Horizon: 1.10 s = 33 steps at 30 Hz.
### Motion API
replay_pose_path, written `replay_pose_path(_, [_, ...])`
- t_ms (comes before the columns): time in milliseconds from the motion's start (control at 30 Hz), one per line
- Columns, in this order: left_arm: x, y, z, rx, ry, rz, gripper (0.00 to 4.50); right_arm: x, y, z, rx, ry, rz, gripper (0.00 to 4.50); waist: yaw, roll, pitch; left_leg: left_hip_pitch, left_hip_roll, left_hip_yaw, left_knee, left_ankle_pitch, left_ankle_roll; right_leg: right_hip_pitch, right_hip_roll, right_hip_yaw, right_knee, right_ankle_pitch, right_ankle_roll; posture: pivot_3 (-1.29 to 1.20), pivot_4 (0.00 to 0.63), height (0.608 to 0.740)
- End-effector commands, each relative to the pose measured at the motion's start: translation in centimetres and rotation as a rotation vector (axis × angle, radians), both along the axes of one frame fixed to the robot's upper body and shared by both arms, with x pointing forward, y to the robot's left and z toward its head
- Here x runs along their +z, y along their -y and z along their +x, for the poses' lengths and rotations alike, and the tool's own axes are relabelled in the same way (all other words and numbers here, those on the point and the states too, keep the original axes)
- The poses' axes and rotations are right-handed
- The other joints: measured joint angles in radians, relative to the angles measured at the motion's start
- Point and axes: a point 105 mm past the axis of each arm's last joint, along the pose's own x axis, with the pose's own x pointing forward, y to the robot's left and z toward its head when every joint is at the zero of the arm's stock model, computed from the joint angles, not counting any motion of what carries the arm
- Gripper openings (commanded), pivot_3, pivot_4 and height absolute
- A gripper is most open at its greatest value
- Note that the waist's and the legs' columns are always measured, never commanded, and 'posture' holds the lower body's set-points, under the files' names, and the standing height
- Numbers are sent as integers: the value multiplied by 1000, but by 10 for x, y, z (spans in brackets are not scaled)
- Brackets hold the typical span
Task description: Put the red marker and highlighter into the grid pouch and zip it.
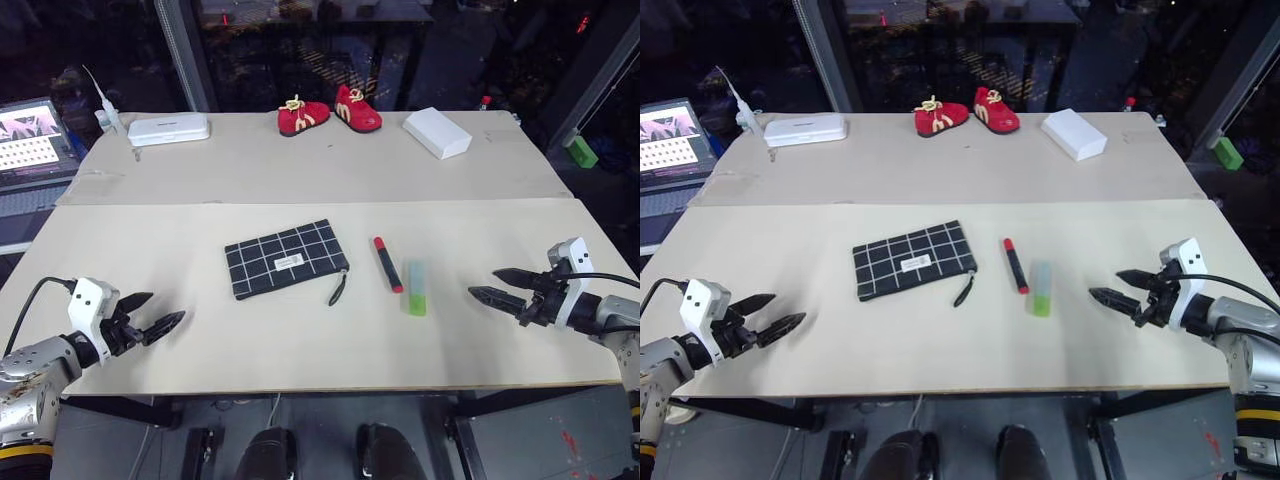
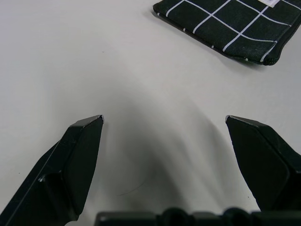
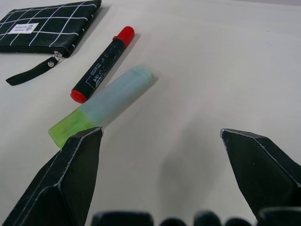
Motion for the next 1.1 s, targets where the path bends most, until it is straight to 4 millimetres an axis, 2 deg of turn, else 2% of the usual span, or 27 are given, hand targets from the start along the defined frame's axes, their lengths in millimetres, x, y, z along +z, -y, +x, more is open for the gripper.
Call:
replay_pose_path(33, [14, 3, 2, -41, 41, 0, 4500, 14, 4, 3, -8, 51, -7, 4440, 0, 0, 0, 0, 0, 0, 0, 0, 0, 0, 0, 0, 0, 0, 0, 0, 150, 740])
replay_pose_path(167, [24, 0, 10, -46, 138, -46, 4500, 10, 5, 12, -41, 69, -28, 4440, 2, 0, 0, 0, 0, 1, 0, 0, 0, 0, 0, 0, 0, 0, 0, 0, 150, 740])
replay_pose_path(267, [19, 1, 12, -136, 156, 94, 4500, 15, 11, 26, -116, 104, -9, 3753, 0, 0, 0, 0, -1, 3, 0, 0, 0, 0, 1, 0, 0, 0, 0, 0, 150, 740])
replay_pose_path(300, [15, 5, 10, -190, 158, 169, 4500, 15, 7, 27, -97, 107, -2, 3221, -3, 0, 0, 0, 0, 3, 0, 0, 0, 0, 1, 1, 0, 0, 0, 0, 150, 740])
replay_pose_path(333, [11, 6, 9, -223, 150, 220, 4500, 15, 3, 26, -77, 107, 3, 3040, -3, 0, 0, 0, -1, 4, 0, 0, 0, 0, 1, 1, 0, 0, 0, 0, 150, 740])
replay_pose_path(467, [-4, 10, 6, -315, 127, 360, 4500, 15, -12, 25, -9, 109, 33, 1636, -3, 0, 0, -1, 0, 5, 0, -1, -1, -1, 1, 1, 0, 0, 0, 0, 150, 740])
replay_pose_path(500, [-5, 12, 6, -335, 134, 382, 4500, 14, -16, 25, 6, 109, 35, 1214, -3, 0, 0, -1, 0, 5, 0, -1, -1, -1, 1, 1, -1, 0, 0, 0, 150, 740])
replay_pose_path(567, [-3, 17, 9, -353, 164, 395, 4500, 15, -22, 26, 29, 110, 41, 745, -3, 0, 0, 0, 0, 5, 0, -1, -1, 0, 0, 1, 0, 0, 0, 0, 150, 740])
replay_pose_path(600, [-1, 19, 11, -358, 178, 392, 4500, 15, -26, 27, 38, 112, 43, 254, -3, 0, 0, 0, 0, 4, 0, -1, -1, 0, 0, 1, 0, 0, 0, 0, 150, 740])
replay_pose_path(633, [2, 22, 12, -367, 193, 393, 4500, 17, -31, 29, 49, 119, 42, 23, -2, 0, 0, 0, 0, 4, 0, -1, -1, 0, 0, 1, 0, 0, 0, 0, 150, 740])
replay_pose_path(800, [15, 33, 23, -409, 268, 419, 4500, 29, -87, 41, 183, 128, 74, 23, -8, 0, 0, 1, 0, 2, 0, -1, -1, -2, 0, 3, 4, 0, 0, 0, 150, 740])
replay_pose_path(933, [19, 41, 30, -449, 321, 464, 4500, 31, -156, 44, 353, 144, 60, 23, -11, 0, 0, 2, 0, 3, 0, -1, -1, -2, 1, 5, 7, 0, 0, 0, 150, 740])
replay_pose_path(1000, [18, 43, 32, -465, 336, 497, 4500, 28, -172, 49, 358, 140, 39, 23, -8, 0, 0, 2, 0, 3, 0, -1, -1, -3, 1, 5, 7, 0, 0, 0, 150, 740])
replay_pose_path(1100, [11, 47, 40, -522, 377, 652, 4500, 21, -208, 74, 347, 158, -47, 23, -6, 0, 0, 1, 0, 4, 0, -1, -1, -3, 1, 4, 8, 0, 0, 0, 150, 740])
